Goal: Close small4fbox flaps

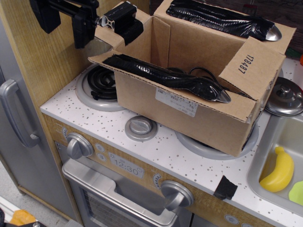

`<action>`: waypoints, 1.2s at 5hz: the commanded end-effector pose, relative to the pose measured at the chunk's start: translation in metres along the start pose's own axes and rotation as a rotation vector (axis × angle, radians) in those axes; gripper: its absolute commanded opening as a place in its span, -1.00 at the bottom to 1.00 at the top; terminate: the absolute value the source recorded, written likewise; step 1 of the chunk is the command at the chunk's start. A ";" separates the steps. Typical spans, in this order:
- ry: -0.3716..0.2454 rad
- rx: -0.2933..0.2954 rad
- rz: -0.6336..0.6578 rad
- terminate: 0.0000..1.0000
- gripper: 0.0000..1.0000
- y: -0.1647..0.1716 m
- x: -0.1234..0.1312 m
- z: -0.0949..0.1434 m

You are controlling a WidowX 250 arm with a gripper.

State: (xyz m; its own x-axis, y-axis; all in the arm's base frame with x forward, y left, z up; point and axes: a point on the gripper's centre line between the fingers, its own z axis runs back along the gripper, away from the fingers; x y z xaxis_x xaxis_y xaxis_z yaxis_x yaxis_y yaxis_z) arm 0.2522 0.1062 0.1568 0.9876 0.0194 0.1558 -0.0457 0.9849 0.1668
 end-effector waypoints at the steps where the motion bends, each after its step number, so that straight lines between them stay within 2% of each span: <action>1: 0.000 0.000 0.000 -1.00 1.00 0.000 0.000 0.000; 3: -0.040 -0.035 -0.012 -1.00 1.00 0.014 -0.001 -0.016; 5: -0.078 -0.034 -0.024 -1.00 1.00 0.029 0.005 -0.033; 6: -0.118 -0.026 -0.023 -1.00 1.00 0.035 0.011 -0.042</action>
State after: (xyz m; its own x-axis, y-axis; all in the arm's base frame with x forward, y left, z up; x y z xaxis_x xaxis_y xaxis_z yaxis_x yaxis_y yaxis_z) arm 0.2714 0.1462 0.1153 0.9650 -0.0167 0.2616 -0.0188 0.9910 0.1327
